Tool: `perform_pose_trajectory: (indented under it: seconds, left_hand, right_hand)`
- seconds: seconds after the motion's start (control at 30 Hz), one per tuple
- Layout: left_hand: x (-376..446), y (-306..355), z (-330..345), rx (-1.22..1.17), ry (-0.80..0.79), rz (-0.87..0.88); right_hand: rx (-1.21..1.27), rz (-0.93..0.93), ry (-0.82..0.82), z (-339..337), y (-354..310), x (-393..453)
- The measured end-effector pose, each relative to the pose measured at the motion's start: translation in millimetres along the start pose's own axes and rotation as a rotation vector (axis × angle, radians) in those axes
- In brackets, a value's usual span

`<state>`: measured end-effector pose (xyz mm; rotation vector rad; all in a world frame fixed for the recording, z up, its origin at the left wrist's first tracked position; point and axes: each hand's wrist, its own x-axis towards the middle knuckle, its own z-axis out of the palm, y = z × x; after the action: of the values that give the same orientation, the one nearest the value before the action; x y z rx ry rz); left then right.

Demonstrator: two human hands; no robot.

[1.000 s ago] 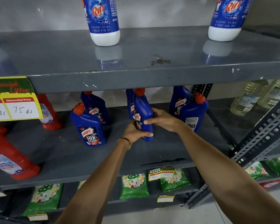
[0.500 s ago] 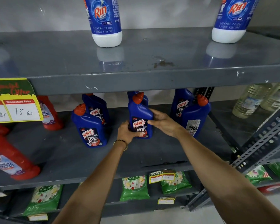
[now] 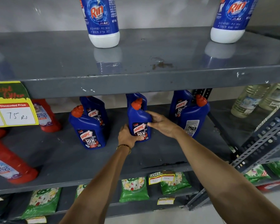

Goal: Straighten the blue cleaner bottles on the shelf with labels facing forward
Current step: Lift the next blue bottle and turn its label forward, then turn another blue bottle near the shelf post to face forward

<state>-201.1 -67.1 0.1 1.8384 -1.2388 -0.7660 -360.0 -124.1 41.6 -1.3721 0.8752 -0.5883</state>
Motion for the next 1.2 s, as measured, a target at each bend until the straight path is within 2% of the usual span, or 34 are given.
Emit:
perform_pose_trajectory:
  seconds: [0.33,0.5,0.7,0.97,1.1,1.2]
  left_hand:
    - [-9,1,3,0.023,0.025,-0.015]
    - [-22,-10,4,-0.035,0.075,-0.086]
    - [-49,-15,18,-0.122,0.069,-0.121]
    - [-61,21,60,-0.182,-0.048,-0.067]
    - [-50,50,83,-0.112,-0.103,0.022]
    - [-38,75,106,-0.137,-0.143,0.026]
  right_hand:
    - [-0.049,-0.008,0.089,4,0,-11]
    - [-0.082,0.062,0.396,2,13,-25]
    - [-0.096,0.113,0.651,-9,38,-61]
    - [-0.173,0.195,1.025,-50,49,-95]
    - [-0.139,0.228,1.037,-85,44,-97]
    - [-0.124,0.133,0.873,-112,37,-95]
